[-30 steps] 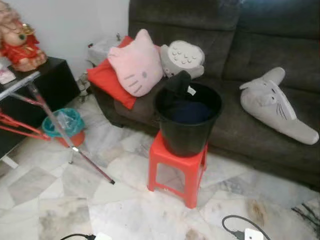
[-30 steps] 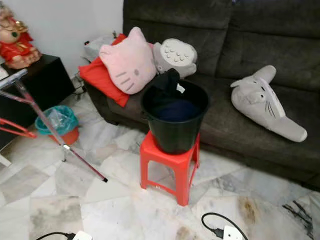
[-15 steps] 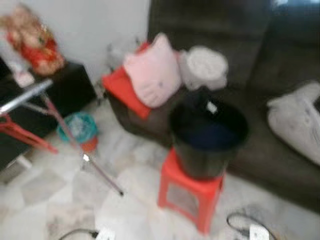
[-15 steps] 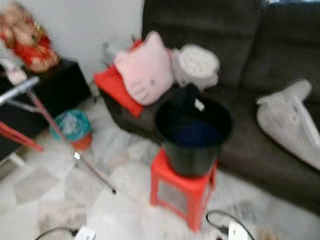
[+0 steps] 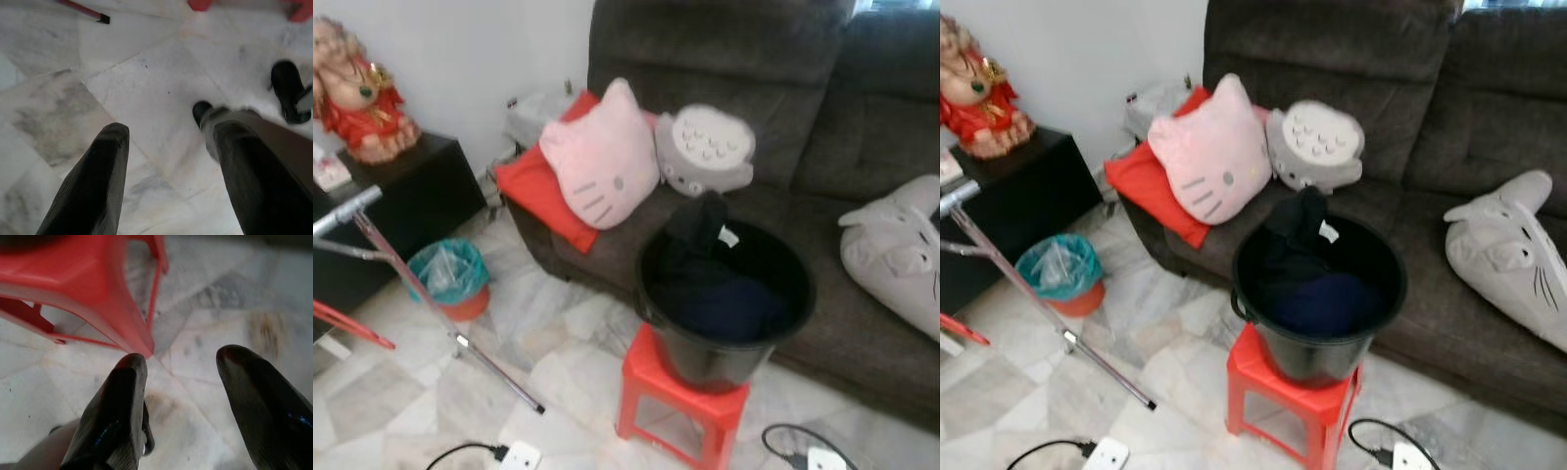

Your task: Hang hanger

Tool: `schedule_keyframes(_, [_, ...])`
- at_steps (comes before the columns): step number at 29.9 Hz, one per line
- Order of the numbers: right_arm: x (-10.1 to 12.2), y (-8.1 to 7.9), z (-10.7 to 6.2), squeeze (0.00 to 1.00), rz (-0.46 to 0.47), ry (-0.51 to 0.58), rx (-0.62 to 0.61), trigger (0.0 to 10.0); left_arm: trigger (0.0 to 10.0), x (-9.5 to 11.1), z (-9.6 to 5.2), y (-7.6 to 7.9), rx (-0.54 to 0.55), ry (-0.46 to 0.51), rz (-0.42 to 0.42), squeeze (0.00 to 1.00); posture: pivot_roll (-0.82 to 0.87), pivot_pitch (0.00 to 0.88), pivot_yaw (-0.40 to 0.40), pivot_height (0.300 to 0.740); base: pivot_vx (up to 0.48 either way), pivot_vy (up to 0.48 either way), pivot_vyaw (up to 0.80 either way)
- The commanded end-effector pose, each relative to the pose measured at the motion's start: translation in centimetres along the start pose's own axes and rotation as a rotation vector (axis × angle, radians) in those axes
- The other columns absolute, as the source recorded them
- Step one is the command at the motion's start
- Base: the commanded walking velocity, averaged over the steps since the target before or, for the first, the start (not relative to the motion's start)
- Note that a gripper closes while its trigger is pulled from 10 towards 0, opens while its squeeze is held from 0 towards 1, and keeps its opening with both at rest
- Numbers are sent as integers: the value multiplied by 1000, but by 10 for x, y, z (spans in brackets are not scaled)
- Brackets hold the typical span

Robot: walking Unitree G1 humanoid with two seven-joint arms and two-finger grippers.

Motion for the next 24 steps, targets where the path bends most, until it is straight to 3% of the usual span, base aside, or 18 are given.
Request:
schedule_keyframes(1, [1, -8, 0, 0, -2, 24, 12, 10000, 10000, -22, -5, -2, 7, -61, -15, 0, -86, 15, 57, 740, 0, 0, 0])
schedule_keyframes(3, [17, -12, 1, 0, 4, 112, 25, 10000, 10000, -22, -5, -2, 7, -61, -16, 0, -102, 16, 57, 740, 0, 0, 0])
schedule_keyframes(15, [37, 0, -16, 0, -16, 380, 12, 10000, 10000, -22, -4, -2, 5, -62, -6, 0, -129, 6, 53, 740, 0, 0, 0])
schedule_keyframes(19, [51, -4, -37, 0, -38, 545, 1, 10000, 10000, -21, -4, -3, 7, -67, 25, 0, -143, 0, 54, 740, 0, 0, 0])
schedule_keyframes(24, [67, -14, -57, 0, -73, 659, 3, 10000, 10000, -22, -4, -3, 10, -70, 26, 0, -145, 0, 55, 740, 0, 0, 0])
Point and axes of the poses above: a point about 5 cm out from each wrist's last joint towards the gripper, its own z axis pointing out of the wrist towards the gripper, its own x axis along the axis of the wrist's last joint, y = z × x, the point moved 3 cm from there along z, pointing out of the wrist towards the gripper, and after that the axes turned 3 degrees about -z, right-handed, at the moved point
